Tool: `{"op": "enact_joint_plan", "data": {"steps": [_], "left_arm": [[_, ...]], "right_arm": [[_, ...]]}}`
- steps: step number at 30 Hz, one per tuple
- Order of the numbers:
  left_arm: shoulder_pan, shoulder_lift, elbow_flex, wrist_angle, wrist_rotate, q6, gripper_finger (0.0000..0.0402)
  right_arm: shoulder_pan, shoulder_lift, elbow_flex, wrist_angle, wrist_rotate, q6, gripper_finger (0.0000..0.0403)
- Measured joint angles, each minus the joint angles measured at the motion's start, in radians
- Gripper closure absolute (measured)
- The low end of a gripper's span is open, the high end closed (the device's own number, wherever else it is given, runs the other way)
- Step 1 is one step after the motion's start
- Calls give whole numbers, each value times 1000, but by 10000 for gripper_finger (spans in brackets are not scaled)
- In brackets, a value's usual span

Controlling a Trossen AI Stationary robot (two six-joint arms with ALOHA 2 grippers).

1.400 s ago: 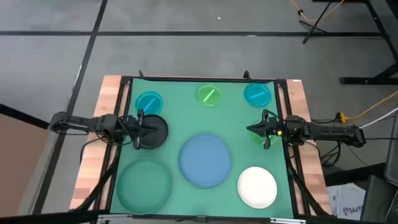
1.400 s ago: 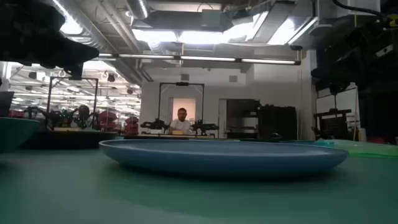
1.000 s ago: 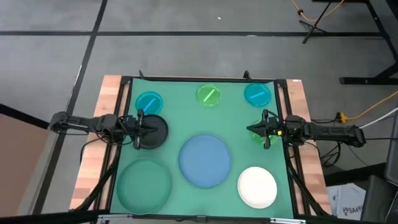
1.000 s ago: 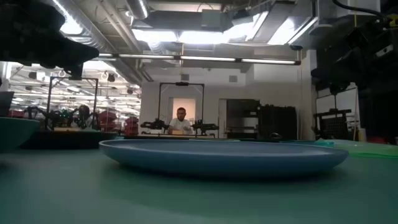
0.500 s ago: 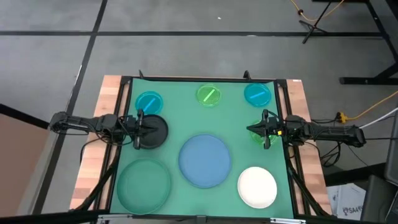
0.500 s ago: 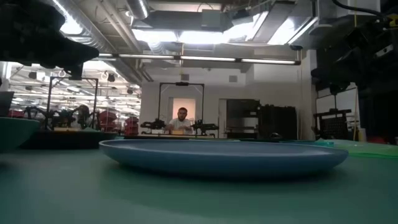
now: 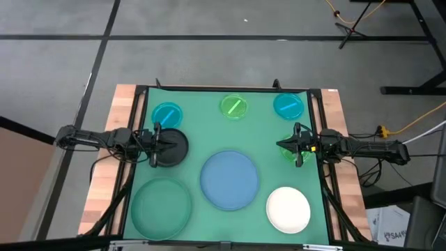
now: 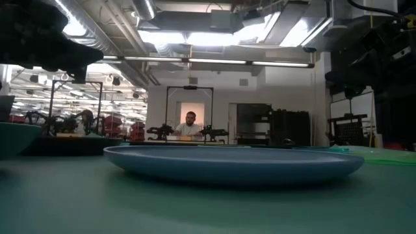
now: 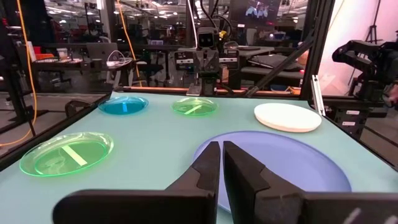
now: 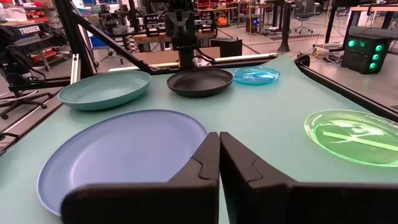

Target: Stack plastic plates

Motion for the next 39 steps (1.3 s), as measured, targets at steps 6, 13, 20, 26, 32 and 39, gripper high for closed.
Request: {"op": "enact_joint_plan", "data": {"steps": [6, 13, 20, 26, 32, 39], "left_arm": [[0, 0, 0, 0, 0, 0, 389], [0, 0, 0, 0, 0, 0, 389], [0, 0, 0, 0, 0, 0, 389], [0, 0, 0, 35, 0, 0, 389], [0, 0, 0, 127, 1, -31, 389], [0, 0, 0, 200, 0, -80, 389]], "right_arm": [[0, 0, 0, 0, 0, 0, 402], [0, 0, 0, 0, 0, 0, 402], [0, 0, 0, 16, 18, -7, 402], [0, 0, 0, 28, 16, 71, 402], [0, 0, 0, 58, 47, 152, 402], [0, 1, 0, 92, 113, 172, 402]]}}
